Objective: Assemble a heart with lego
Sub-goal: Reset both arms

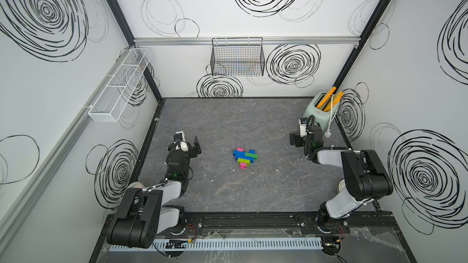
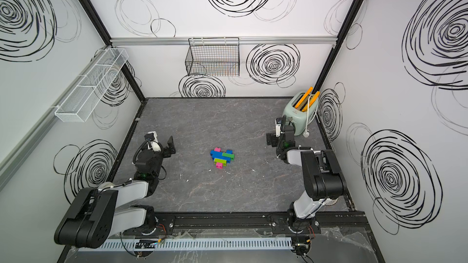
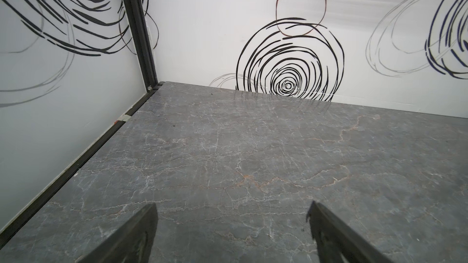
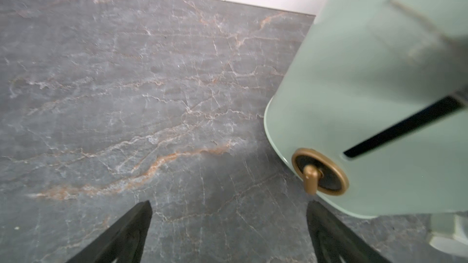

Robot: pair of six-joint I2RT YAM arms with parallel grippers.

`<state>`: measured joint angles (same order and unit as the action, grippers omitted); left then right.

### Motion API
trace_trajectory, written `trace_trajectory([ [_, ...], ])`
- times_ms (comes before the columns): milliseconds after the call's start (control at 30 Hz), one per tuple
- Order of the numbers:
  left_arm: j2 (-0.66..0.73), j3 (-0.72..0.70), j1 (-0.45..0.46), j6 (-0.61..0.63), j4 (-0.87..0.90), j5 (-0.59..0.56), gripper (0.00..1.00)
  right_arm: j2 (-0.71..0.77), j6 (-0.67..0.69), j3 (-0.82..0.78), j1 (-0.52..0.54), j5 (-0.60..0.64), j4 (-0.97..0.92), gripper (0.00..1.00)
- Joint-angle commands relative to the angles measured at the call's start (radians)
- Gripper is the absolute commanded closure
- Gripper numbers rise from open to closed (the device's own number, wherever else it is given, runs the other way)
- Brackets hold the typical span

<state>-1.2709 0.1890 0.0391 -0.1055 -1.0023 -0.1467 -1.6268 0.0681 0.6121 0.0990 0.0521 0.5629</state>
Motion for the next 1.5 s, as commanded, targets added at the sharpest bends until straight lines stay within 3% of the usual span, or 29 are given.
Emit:
trace_trajectory([
  [0,-0.046,0.071,-0.021,0.062,-0.037,0.141,0.03,0.022,0.004,-0.057,-0.033,-0.025,0.141,0.01],
  [167,-0.064,0.066,-0.016,0.103,-0.071,0.193,0.03,0.032,-0.069,-0.087,-0.136,-0.16,0.198,0.01],
  [267,-0.231,-0.02,-0.073,0.055,-0.422,0.271,0.03,0.057,-0.068,-0.125,-0.136,-0.163,0.245,0.01],
  [300,-0.232,-0.021,-0.071,0.058,-0.42,0.266,0.03,0.062,-0.067,-0.136,-0.136,-0.168,0.261,0.01],
  [367,-0.188,0.019,-0.028,0.079,-0.271,0.149,0.03,0.076,-0.059,-0.161,-0.131,-0.169,0.292,0.01],
  [567,-0.192,0.021,-0.005,0.086,-0.273,0.104,0.03,0.123,-0.055,-0.284,-0.109,-0.114,0.465,0.01],
  [633,-0.191,0.022,-0.004,0.087,-0.268,0.102,0.03,0.119,-0.061,-0.359,-0.112,-0.107,0.598,0.01],
  [667,-0.192,0.021,-0.002,0.088,-0.274,0.097,0.03,0.076,-0.071,-0.409,-0.122,-0.124,0.761,0.01],
  [767,-0.191,0.022,-0.001,0.09,-0.27,0.093,0.03,0.114,-0.063,-0.379,-0.121,-0.127,0.634,0.01],
  [833,-0.193,0.022,-0.001,0.09,-0.271,0.093,0.03,0.088,-0.068,-0.404,-0.118,-0.121,0.731,0.01],
  [900,-0.192,0.023,0.002,0.093,-0.269,0.092,0.03,0.118,-0.063,-0.382,-0.119,-0.123,0.634,0.01],
  [967,-0.193,0.024,0.004,0.094,-0.268,0.091,0.03,0.102,-0.063,-0.4,-0.116,-0.115,0.702,0.01],
  [1467,-0.193,0.024,0.005,0.095,-0.268,0.089,0.03,0.112,-0.064,-0.391,-0.122,-0.127,0.667,0.01],
])
